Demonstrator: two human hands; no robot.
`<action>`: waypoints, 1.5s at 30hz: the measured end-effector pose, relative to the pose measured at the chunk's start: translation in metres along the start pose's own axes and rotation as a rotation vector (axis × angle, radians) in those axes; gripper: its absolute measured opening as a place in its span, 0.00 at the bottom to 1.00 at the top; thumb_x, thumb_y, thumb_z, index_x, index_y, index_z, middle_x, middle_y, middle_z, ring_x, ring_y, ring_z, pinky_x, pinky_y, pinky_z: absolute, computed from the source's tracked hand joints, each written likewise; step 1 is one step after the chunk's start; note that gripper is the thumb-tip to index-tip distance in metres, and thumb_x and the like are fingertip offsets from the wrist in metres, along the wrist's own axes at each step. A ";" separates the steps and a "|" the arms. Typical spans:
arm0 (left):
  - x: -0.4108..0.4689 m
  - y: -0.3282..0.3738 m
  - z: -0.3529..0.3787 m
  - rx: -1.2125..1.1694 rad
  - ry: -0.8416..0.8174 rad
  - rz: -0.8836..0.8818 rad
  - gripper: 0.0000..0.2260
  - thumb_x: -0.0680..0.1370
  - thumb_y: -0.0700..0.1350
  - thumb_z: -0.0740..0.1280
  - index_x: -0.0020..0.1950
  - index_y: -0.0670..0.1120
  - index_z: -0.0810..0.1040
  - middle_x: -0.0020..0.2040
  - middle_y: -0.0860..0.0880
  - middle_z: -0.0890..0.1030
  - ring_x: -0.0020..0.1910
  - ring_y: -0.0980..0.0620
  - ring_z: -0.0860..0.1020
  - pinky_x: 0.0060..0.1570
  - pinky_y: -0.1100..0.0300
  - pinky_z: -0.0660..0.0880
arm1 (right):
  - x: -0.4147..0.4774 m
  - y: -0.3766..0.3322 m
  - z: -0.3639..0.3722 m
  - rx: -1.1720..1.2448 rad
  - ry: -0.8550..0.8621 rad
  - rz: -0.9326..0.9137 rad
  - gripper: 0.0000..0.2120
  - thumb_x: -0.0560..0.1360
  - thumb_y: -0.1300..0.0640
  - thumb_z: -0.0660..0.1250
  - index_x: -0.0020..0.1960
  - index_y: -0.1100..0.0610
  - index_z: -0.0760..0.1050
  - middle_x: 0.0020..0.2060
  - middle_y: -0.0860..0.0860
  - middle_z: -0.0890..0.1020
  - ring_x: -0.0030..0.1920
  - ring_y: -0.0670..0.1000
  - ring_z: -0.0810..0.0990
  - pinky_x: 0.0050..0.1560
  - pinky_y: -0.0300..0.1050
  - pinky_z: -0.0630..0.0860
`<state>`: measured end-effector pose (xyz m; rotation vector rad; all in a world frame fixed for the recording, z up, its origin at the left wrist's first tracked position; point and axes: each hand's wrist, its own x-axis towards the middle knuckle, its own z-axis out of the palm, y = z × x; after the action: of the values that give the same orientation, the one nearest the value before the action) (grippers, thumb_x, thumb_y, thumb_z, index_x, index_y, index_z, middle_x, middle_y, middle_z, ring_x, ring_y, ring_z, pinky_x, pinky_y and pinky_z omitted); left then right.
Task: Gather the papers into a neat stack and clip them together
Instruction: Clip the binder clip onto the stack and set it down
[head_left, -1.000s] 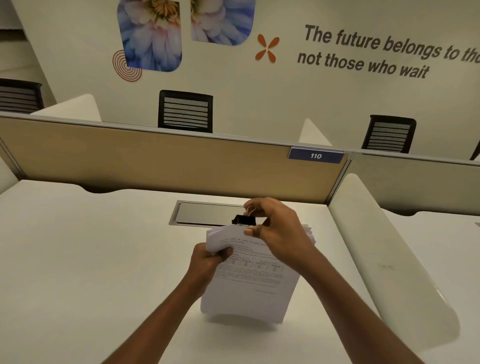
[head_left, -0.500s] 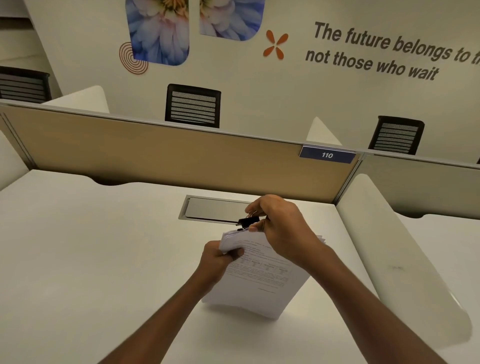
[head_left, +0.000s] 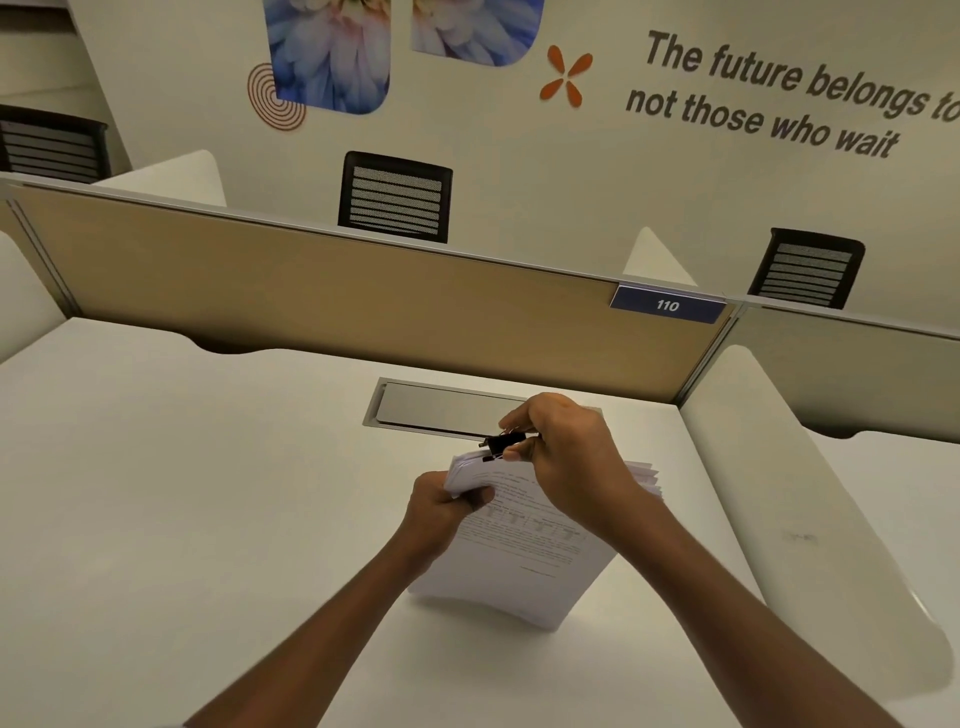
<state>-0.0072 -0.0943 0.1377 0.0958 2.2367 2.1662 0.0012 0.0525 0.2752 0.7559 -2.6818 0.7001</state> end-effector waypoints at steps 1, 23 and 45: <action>0.000 0.000 0.000 0.001 0.000 0.003 0.09 0.75 0.39 0.69 0.54 0.48 0.79 0.44 0.50 0.83 0.40 0.55 0.83 0.41 0.65 0.80 | -0.001 0.000 0.001 -0.006 0.008 -0.009 0.07 0.69 0.71 0.71 0.46 0.65 0.79 0.42 0.59 0.84 0.41 0.55 0.84 0.41 0.26 0.72; -0.002 -0.001 0.000 -0.009 0.038 -0.003 0.09 0.75 0.36 0.69 0.51 0.47 0.81 0.34 0.59 0.84 0.37 0.60 0.83 0.37 0.68 0.78 | 0.002 0.000 0.009 0.011 -0.077 0.130 0.11 0.72 0.66 0.70 0.55 0.60 0.78 0.52 0.55 0.82 0.50 0.51 0.81 0.45 0.23 0.68; -0.004 -0.004 -0.007 -0.163 0.051 -0.053 0.10 0.68 0.44 0.71 0.48 0.51 0.84 0.44 0.47 0.86 0.48 0.42 0.83 0.49 0.47 0.80 | -0.038 0.054 0.016 -0.175 0.220 0.407 0.59 0.60 0.43 0.79 0.76 0.56 0.45 0.77 0.59 0.48 0.76 0.58 0.47 0.72 0.55 0.52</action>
<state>-0.0039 -0.1018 0.1340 -0.0222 2.0510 2.3374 0.0009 0.1003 0.2270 0.0800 -2.6657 0.5834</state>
